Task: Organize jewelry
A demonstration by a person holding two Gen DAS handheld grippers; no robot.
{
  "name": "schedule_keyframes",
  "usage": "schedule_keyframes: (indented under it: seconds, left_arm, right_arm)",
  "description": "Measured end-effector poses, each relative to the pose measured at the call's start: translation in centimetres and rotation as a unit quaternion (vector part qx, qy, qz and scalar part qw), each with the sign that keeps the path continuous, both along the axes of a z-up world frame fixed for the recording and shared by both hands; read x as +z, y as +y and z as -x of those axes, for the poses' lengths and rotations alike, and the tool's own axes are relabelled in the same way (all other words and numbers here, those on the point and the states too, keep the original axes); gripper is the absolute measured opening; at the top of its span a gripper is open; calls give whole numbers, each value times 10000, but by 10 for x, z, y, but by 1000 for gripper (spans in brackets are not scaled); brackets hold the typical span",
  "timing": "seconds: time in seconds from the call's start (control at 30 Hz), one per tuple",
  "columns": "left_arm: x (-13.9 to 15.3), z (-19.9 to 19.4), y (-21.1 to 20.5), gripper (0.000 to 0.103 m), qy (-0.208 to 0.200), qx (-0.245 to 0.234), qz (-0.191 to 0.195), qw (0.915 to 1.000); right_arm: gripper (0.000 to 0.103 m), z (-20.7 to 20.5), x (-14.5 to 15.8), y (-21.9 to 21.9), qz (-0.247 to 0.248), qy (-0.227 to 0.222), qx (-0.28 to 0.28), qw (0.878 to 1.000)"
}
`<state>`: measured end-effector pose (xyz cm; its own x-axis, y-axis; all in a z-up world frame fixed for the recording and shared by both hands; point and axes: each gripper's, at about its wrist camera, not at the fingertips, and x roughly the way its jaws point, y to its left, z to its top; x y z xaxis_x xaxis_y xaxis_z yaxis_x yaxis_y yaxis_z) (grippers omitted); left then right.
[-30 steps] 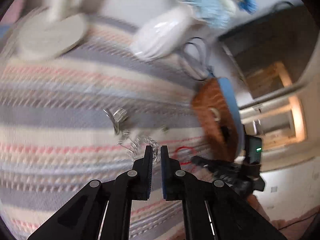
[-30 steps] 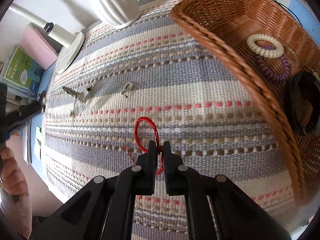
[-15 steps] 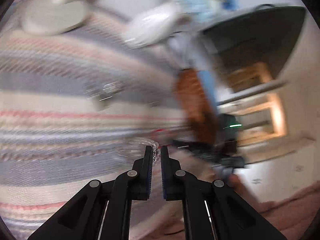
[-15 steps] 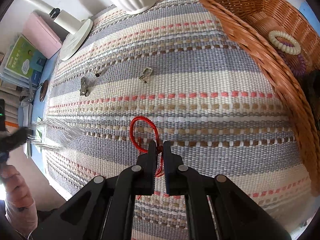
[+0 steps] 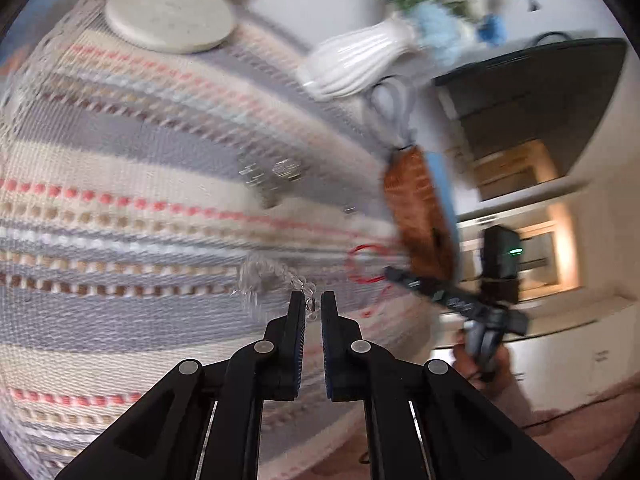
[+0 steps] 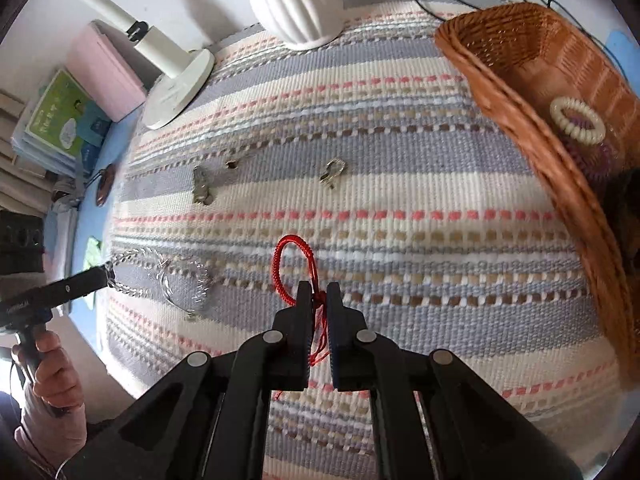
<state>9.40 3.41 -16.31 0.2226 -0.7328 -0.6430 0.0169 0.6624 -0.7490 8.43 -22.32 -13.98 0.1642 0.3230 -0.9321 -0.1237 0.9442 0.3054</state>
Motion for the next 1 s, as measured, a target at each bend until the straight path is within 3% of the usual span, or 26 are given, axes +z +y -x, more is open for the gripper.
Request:
schedule_keyframes:
  seconds: [0.1, 0.2, 0.27, 0.33, 0.37, 0.47, 0.5, 0.6, 0.7, 0.8, 0.87, 1.0]
  left_arm:
    - [-35, 4, 17, 7, 597, 241, -153, 9978]
    - [-42, 13, 31, 7, 765, 331, -285, 9961]
    - [-43, 17, 43, 15, 753, 420, -235, 9960]
    - [-39, 19, 55, 45, 734, 536, -250, 9955]
    - [-37, 19, 55, 49, 719, 620, -341, 9949]
    - [-26, 18, 56, 49, 471, 667, -634, 9946]
    - [-22, 16, 52, 49, 359, 655, -944, 9927]
    - [-23, 11, 48, 49, 242, 631, -1494, 9865]
    - [-20, 10, 33, 47, -29, 481, -2064, 9773]
    - [-18, 14, 12, 45, -371, 113, -2795, 9594]
    - [-18, 16, 7, 45, -437, 45, -3045, 9515]
    - [-19, 15, 2, 45, -539, 189, -3131, 9480]
  right_arm:
    - [8, -4, -12, -2, 154, 130, -82, 9998]
    - [10, -5, -20, -7, 316, 254, -153, 9991]
    - [12, -5, -19, -12, 212, 229, -264, 9992]
    - [24, -7, -11, -22, 14, 115, -456, 9989]
    - [38, -9, -7, -26, -28, 50, -569, 9984]
    - [42, -18, 8, -32, -210, -174, -796, 9965]
    - [42, -22, 11, -29, -172, -227, -763, 9967]
    - [42, -34, 18, 0, -248, -313, -350, 9986]
    - [42, -42, 15, 59, -171, -361, 351, 9986]
    - [42, -51, -3, 111, -62, -424, 1013, 9939]
    - [42, -58, -17, 138, 61, -375, 1216, 9919]
    - [42, -66, -31, 165, 537, -604, 1509, 9852]
